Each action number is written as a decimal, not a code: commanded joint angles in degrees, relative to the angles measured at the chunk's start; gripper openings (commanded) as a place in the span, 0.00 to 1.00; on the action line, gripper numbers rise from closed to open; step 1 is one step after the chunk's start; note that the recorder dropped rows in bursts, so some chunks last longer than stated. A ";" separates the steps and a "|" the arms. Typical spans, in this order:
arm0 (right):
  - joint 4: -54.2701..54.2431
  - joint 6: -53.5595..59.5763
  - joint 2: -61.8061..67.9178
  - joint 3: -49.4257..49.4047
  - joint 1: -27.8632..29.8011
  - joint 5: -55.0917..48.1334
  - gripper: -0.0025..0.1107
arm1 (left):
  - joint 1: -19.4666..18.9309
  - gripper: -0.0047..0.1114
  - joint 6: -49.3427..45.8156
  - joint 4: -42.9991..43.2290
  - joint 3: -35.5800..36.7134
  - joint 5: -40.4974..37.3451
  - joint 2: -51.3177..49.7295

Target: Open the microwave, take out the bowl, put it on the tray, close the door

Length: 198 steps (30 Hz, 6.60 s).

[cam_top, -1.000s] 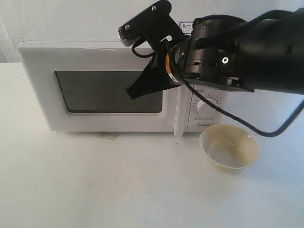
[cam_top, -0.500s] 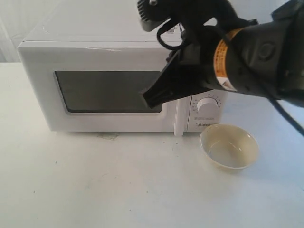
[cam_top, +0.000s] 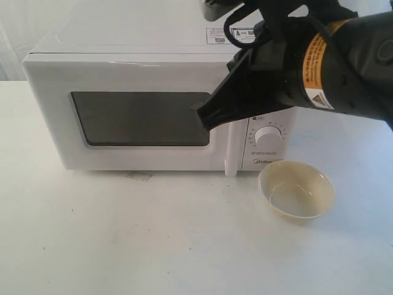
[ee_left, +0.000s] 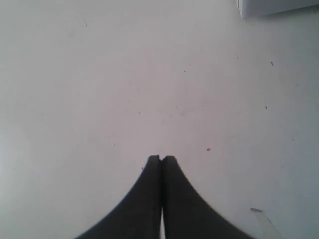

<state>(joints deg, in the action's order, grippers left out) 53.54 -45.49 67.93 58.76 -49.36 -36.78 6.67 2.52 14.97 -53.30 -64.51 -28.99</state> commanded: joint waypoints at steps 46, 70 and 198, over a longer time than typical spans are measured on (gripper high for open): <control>-4.82 0.22 -62.29 -47.85 37.12 26.20 0.02 | 0.30 0.04 0.28 0.07 -0.41 -2.92 0.48; -53.54 52.13 -67.93 -56.89 37.12 31.90 0.02 | 0.30 0.04 0.28 0.07 -0.41 -2.92 0.48; -49.05 45.49 -67.93 -58.76 49.44 17.20 0.02 | -8.20 0.04 25.51 -0.40 53.30 77.31 22.12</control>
<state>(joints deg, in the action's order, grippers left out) 4.07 0.00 0.36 0.39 -0.07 -19.60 -1.24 32.27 14.61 -0.23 12.73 -11.42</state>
